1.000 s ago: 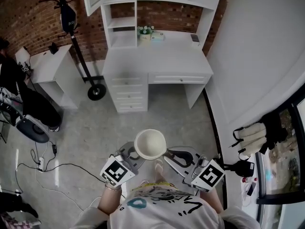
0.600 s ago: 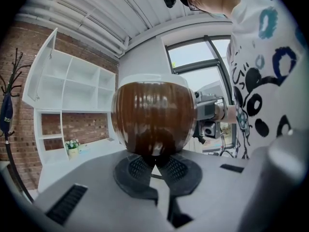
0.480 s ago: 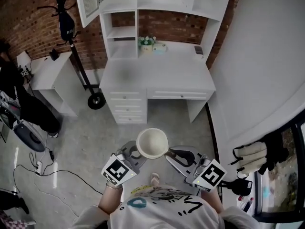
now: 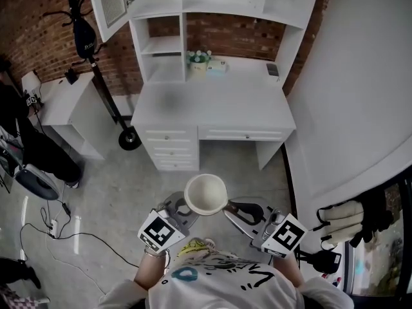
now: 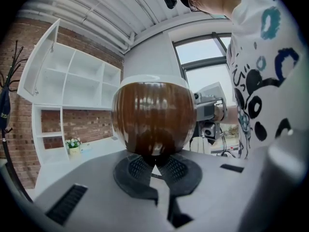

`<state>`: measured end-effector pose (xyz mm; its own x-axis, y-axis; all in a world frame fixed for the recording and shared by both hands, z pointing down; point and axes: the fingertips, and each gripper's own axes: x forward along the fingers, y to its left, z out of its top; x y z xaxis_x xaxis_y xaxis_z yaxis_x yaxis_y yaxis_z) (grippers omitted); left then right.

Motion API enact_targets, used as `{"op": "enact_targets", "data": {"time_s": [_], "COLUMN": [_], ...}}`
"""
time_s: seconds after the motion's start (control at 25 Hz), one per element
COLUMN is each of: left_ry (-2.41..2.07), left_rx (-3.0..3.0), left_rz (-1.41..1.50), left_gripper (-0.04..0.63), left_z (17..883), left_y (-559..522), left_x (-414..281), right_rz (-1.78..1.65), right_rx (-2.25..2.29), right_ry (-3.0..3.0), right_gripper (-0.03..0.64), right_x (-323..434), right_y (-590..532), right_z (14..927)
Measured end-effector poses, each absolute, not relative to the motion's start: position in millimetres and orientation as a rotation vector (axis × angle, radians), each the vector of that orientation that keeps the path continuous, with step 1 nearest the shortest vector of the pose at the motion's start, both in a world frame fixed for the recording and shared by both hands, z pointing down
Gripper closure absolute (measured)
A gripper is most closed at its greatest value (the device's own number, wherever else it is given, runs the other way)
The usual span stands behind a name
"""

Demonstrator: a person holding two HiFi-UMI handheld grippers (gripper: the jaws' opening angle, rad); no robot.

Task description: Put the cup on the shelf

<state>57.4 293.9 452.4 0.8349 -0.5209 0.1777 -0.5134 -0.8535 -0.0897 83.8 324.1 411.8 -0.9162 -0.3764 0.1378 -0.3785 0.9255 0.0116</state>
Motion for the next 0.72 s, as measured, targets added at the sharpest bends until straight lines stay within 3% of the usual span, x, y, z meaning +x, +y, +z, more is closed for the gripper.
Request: {"op": "enact_targets", "data": {"time_s": [0.72], "left_ry": [0.788], "left_rx": [-2.949], "left_rz": [-0.299], "left_gripper": [0.58], "left_z": [433.3], "left_y": [131.5], "left_x": [5.1], "right_rz": [-0.02], "right_rx": [0.639], "right_ry": [-2.95], "right_gripper": [0.555], "right_x": [30.7], "right_y": [164.0], "right_z": [393.5]}}
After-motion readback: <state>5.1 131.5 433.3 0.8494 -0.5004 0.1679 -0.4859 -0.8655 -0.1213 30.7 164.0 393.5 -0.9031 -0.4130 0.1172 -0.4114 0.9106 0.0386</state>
